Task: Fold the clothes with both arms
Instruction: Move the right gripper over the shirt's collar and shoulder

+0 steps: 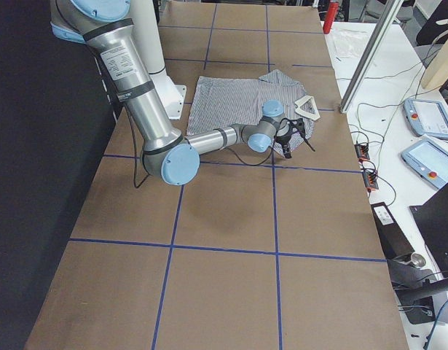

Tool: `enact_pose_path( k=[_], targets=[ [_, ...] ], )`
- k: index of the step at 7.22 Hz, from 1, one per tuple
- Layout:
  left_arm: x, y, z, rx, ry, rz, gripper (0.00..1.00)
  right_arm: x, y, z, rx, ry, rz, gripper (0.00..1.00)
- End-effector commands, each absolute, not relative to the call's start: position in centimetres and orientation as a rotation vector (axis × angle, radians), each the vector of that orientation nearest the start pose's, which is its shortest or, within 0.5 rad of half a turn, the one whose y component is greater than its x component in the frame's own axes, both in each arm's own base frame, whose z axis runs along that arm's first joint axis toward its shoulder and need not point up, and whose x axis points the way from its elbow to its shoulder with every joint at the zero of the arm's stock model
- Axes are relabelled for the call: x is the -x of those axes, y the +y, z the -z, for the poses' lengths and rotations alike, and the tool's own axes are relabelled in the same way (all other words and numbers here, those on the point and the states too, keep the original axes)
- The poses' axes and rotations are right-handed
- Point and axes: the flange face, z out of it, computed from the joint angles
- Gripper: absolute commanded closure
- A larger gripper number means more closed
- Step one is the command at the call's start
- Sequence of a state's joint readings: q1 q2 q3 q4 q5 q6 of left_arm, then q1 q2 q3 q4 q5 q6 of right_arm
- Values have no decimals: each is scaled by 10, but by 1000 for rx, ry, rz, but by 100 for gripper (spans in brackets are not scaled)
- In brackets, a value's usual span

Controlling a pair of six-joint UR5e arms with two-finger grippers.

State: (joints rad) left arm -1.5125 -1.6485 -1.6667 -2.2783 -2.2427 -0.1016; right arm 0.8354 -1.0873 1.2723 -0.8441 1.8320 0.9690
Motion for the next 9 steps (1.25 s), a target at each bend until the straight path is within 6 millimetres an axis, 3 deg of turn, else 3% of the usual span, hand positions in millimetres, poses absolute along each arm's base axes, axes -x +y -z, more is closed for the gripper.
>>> enact_pose_path(
  k=[1,5,6,7,8,9],
  targets=[
    [40,-546,-491,-793,692,-257,0,409,-601,-450,-419,-833,-94,26],
    [40,-547,-492,-791,692,-256,0,418,-594,-452,-421,-832,-84,28],
    [40,-546,-492,-793,692,-257,0,418,-594,-451,-422,-833,-84,32],
    [40,-546,-492,-793,692,-257,0,418,-594,-449,-408,-849,-125,74],
    [40,-546,-492,-793,692,-257,0,418,-594,-445,-402,-858,-146,100],
    [40,-546,-492,-793,692,-257,0,419,-594,-441,-406,-860,-145,100]
  ],
)
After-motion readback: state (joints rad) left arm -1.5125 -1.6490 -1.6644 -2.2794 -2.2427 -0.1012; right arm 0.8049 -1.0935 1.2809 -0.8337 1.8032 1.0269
